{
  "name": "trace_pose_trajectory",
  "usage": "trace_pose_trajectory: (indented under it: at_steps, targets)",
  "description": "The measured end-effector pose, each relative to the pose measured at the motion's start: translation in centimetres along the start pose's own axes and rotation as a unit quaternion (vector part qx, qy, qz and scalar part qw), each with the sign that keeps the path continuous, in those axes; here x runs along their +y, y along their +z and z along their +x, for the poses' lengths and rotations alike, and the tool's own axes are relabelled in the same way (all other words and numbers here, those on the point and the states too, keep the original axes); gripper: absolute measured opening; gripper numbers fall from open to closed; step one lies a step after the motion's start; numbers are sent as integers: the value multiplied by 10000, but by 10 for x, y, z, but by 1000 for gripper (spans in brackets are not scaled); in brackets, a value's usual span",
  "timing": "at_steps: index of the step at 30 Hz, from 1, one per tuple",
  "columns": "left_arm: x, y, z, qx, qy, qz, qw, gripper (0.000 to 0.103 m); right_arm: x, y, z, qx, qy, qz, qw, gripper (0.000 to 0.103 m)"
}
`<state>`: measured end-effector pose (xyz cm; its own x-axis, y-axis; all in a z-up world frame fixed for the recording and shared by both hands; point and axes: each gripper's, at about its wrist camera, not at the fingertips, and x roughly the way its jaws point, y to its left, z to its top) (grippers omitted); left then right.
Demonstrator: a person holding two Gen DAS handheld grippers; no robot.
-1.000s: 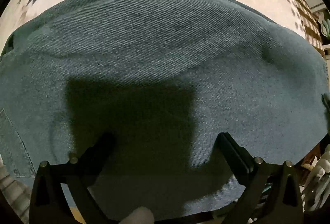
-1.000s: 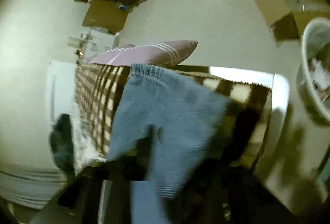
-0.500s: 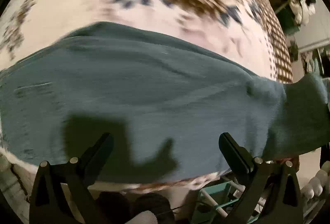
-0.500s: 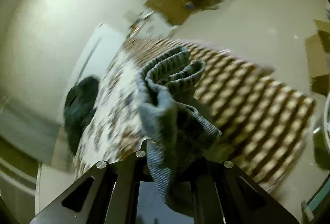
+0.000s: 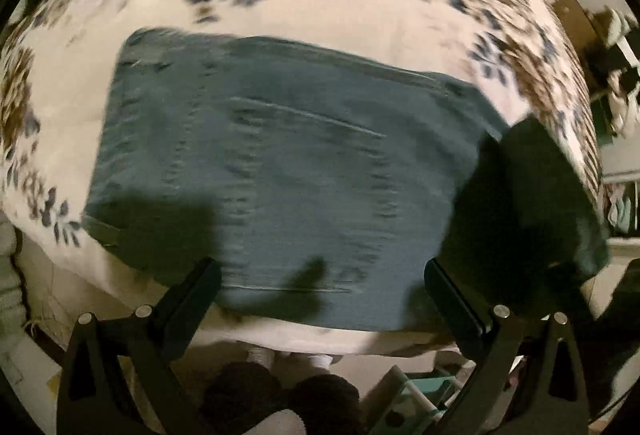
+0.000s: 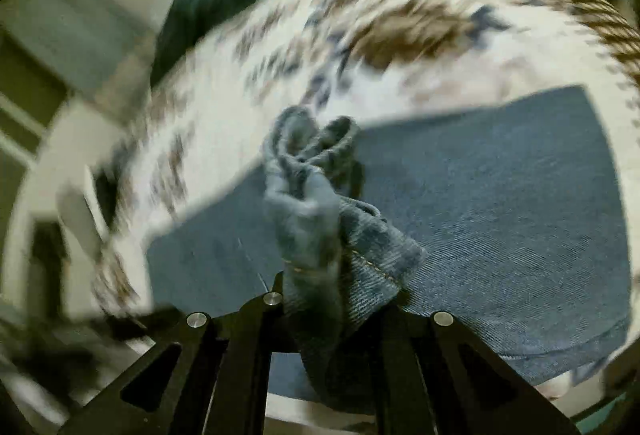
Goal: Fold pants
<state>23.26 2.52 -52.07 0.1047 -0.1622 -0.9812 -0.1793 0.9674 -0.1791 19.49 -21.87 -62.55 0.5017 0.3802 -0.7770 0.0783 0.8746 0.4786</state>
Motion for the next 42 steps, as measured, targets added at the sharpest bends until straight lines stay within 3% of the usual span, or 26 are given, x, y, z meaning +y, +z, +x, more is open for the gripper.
trace_pose_trajectory:
  at_steps: [3, 6, 8, 10, 12, 14, 17, 20, 22, 26, 27, 32, 37, 39, 42]
  targets:
    - [18, 1, -2, -38, 27, -52, 10000, 103, 14, -17, 28, 218, -386, -374, 9983, 9]
    - [22, 5, -3, -111, 0, -71, 9999, 103, 17, -15, 46, 540, -681, -478, 9951, 17]
    - [19, 10, -2, -148, -44, -71, 9999, 103, 14, -6, 47, 811, -394, -333, 9954, 41]
    - [12, 16, -2, -208, -159, -69, 9996, 103, 14, -4, 35, 1021, 140, -183, 9945, 55]
    - [4, 21, 0, -224, -256, -36, 9994, 103, 5, 0, 19, 1047, 511, 9, 9932, 57]
    - [-9, 27, 5, -205, -354, 19, 9992, 103, -10, 4, 0, 897, 609, 312, 9936, 64]
    - [-34, 34, 16, -227, -475, 209, 9984, 103, -52, 5, -21, 758, 281, 883, 9928, 65]
    - [-63, 39, 36, -256, -267, 558, 9978, 103, -82, 5, -31, 764, -350, 1067, 9907, 65]
    - [-78, 42, 54, -227, 2, 760, 9968, 103, -100, 5, -32, 786, -704, 1251, 9865, 65]
    - [-90, 44, 91, -154, 876, 1154, 9893, 103, -126, 11, -27, 957, -1692, 1456, 9701, 65]
    - [-89, 43, 96, -139, 920, 1188, 9885, 103, -128, 11, -25, 1015, -1794, 1479, 9673, 65]
    - [-80, 40, 95, -201, 854, 1197, 9889, 103, -140, 10, -12, 1179, -2040, 1427, 9613, 65]
    - [-47, 29, 61, -295, 445, 693, 9962, 103, -125, 14, -10, 1333, -2518, 1002, 9533, 66]
    - [-27, 19, 41, -414, 397, 517, 9970, 103, -117, 15, -13, 1344, -2590, 812, 9530, 74]
    - [16, -2, 12, -526, 379, 113, 9978, 103, -103, 15, -17, 1362, -2637, 521, 9535, 98]
